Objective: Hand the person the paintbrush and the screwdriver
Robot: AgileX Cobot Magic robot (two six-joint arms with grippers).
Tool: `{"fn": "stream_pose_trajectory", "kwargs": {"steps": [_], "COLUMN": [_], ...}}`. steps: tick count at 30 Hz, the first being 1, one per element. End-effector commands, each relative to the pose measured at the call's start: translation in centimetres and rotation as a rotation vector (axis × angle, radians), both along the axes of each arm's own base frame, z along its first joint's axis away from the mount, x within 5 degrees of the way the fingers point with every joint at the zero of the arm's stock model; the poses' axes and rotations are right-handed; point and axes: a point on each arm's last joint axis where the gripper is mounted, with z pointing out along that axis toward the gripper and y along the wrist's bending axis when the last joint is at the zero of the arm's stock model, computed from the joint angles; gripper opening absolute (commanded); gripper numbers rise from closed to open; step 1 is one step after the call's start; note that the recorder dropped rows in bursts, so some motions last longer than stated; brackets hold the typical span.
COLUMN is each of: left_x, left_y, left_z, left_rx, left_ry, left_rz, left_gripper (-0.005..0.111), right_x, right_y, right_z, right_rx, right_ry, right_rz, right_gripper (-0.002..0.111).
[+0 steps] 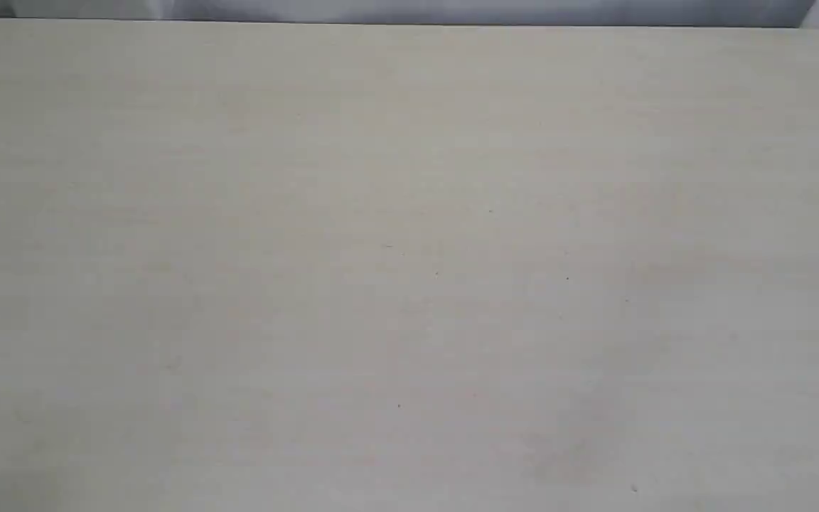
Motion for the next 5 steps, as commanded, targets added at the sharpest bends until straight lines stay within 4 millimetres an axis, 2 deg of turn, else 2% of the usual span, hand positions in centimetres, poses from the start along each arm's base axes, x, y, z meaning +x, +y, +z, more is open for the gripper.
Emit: {"fn": "stream_pose_trajectory", "kwargs": {"steps": [1, 5], "left_x": [0.0, 0.0], "left_y": [-0.06, -0.06], "left_z": [-0.01, -0.01], "left_rx": [-0.006, -0.006], "left_ry": [-0.006, -0.006], "left_rz": [-0.009, -0.009], "left_gripper": [0.0, 0.0], "right_x": [-0.02, -0.02], "right_y": [0.02, 0.02], "right_z": [-0.06, -0.06], "right_rx": [-0.005, -0.005], "right_ry": [-0.002, -0.002], "right_rz": [0.004, 0.004], "right_gripper": [0.004, 0.004]}}
